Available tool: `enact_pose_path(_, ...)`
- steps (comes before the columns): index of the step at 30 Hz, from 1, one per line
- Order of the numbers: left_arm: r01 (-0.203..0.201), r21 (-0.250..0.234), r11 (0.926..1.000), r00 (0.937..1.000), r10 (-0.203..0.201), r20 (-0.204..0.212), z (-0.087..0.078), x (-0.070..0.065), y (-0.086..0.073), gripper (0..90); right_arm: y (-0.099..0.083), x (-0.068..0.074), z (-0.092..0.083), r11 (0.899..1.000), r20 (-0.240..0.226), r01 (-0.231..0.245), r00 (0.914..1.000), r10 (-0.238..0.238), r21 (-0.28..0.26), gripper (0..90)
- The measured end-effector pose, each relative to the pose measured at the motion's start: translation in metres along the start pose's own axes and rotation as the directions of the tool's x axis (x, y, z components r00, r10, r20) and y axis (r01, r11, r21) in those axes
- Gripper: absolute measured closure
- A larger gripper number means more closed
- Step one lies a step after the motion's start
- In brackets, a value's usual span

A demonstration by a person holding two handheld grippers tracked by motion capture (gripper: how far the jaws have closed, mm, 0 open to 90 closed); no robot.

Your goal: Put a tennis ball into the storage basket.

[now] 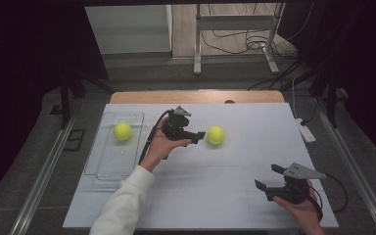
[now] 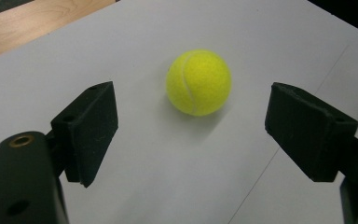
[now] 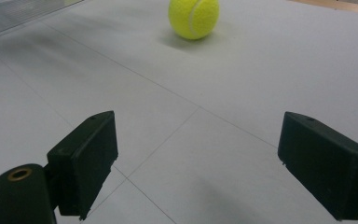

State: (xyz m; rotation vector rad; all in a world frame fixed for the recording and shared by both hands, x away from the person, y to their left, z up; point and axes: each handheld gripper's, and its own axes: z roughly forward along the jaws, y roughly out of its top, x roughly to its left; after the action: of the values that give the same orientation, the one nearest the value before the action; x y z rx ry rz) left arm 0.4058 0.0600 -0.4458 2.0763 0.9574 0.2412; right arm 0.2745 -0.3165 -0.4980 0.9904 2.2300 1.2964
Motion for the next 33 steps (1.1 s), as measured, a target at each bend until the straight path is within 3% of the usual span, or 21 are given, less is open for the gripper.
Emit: enact_pose_path(33, -0.011, 0.031, 0.9995, 0.9991, 0.010, 0.040, 0.033, -0.007, 0.011, 16.8, -0.001, 0.001, 0.001, 1.000, -0.005, -0.004, 1.0000, 0.004, 0.006, 12.6)
